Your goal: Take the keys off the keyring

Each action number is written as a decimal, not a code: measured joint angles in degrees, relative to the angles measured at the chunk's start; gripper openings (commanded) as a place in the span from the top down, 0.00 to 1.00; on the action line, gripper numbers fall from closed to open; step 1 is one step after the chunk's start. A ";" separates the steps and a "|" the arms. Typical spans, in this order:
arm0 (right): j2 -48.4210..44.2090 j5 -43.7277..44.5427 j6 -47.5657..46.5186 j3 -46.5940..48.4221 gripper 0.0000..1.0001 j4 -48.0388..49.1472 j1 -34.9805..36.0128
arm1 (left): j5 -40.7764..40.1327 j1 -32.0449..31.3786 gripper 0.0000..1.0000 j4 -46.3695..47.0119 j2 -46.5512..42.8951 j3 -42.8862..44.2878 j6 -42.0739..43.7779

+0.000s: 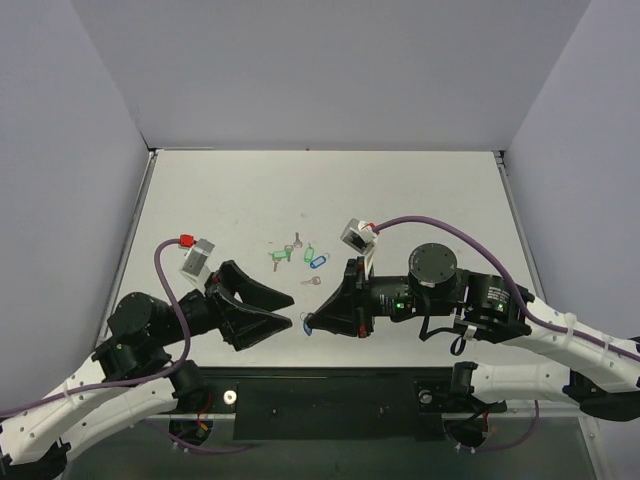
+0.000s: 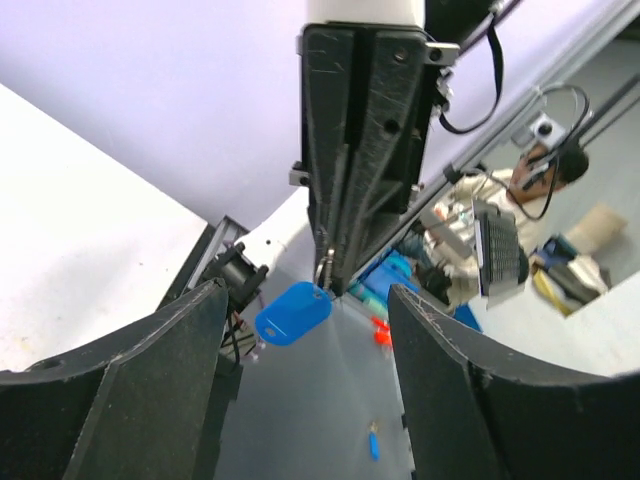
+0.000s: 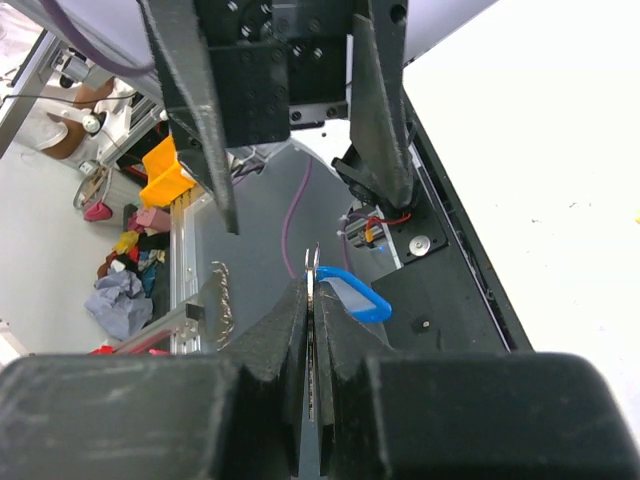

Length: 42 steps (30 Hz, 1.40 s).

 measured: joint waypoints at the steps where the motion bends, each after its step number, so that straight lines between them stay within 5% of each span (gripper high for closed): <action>1: 0.00 0.31 0.00 0.00 1.00 0.15 0.00 | -1.38 0.00 0.25 2.75 -0.66 -2.16 -1.18; 13: 1.42 1.16 0.04 1.60 1.00 2.25 0.00 | -5.97 0.00 0.44 16.44 -0.87 -6.51 -6.51; 28: 2.58 1.18 0.26 1.77 1.00 2.97 0.00 | -5.84 0.00 0.58 17.86 -0.74 -7.80 -7.32; 42: 2.62 1.16 0.74 2.36 1.00 3.80 0.00 | -4.04 0.00 0.83 19.17 0.81 -7.89 -8.22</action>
